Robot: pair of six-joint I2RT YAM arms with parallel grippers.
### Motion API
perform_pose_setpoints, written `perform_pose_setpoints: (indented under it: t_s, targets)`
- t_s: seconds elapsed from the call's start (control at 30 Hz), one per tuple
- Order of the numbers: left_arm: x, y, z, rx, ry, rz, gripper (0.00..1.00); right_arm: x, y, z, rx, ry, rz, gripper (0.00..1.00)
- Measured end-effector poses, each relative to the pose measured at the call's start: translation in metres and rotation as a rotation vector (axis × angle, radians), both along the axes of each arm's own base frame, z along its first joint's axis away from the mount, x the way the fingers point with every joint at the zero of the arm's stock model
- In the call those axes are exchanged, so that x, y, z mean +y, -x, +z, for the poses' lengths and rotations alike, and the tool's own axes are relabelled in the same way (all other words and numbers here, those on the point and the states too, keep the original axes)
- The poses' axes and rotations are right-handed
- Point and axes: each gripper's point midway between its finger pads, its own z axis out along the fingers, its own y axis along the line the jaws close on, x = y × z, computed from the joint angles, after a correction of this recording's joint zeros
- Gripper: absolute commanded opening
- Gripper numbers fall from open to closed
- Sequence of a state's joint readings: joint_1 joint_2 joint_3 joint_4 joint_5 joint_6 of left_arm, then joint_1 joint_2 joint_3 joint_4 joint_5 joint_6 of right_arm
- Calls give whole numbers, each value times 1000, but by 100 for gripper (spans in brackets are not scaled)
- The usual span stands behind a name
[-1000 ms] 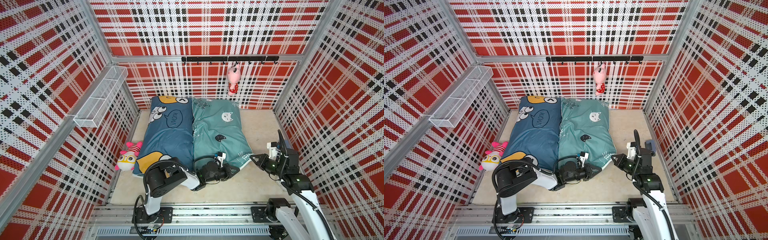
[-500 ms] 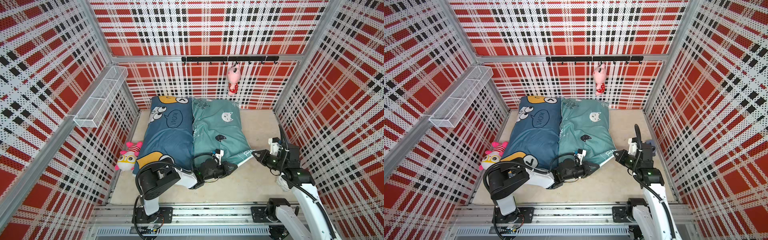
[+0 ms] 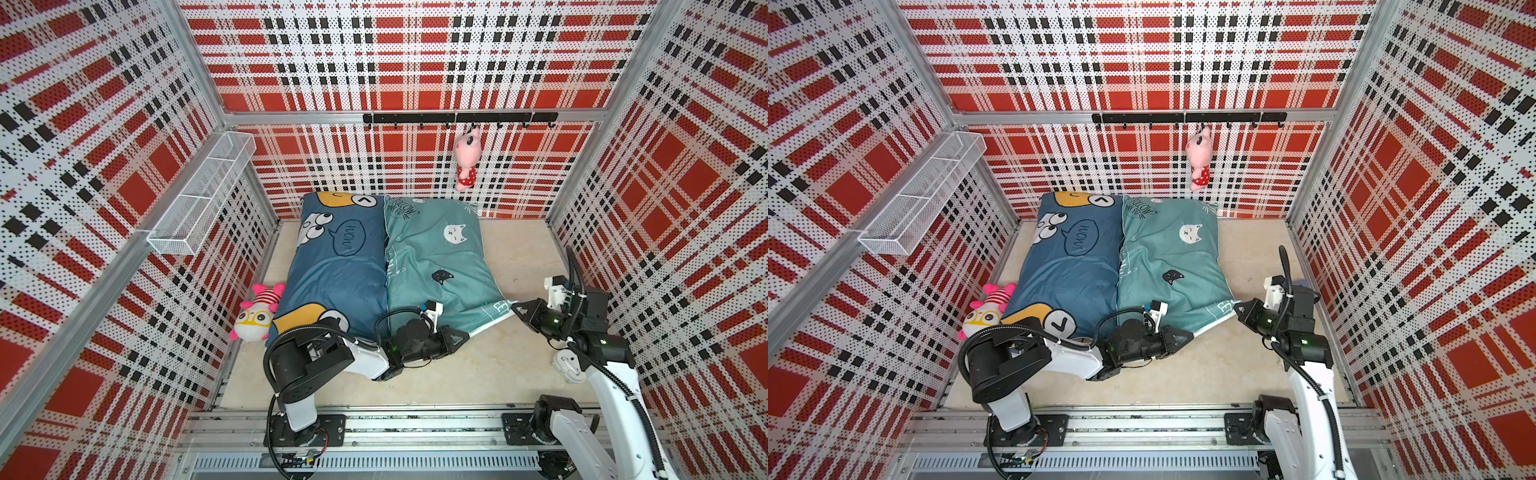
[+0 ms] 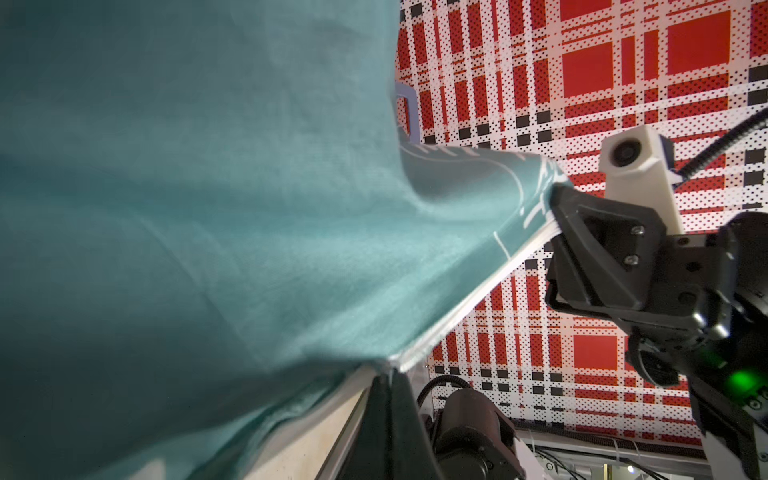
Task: Zip up pillowcases
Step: Zip the zipper on the pillowcase, then adjust the zipper on the pillowcase.
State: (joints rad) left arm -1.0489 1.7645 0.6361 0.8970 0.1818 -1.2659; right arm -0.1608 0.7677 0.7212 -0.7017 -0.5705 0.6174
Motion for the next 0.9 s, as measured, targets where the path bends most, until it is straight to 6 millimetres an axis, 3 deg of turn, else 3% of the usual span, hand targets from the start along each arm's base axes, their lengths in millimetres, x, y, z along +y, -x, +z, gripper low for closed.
perform_pose_setpoints:
  t_s: [0.27,0.37,0.43,0.53,0.67,0.9]
  targets:
    - [4,-1,1,-30,-36,5,0,2,-1,-3,20,-36,19,0]
    - [2,-4,-5,-13,-69,5,0,4,-7,-6,32,-39,43,43]
    - [-3,-6,-13,8,-95,0,0,4,-11,-4,18,-3,55,51]
    - [-10,-8,-20,35,-109,-8,0,14,-5,2,-14,35,104,55]
    - [-19,-13,-8,55,-66,-10,0,32,17,1,-32,53,175,54]
    - [-28,-21,11,92,45,1,0,67,61,-50,68,-25,279,56]
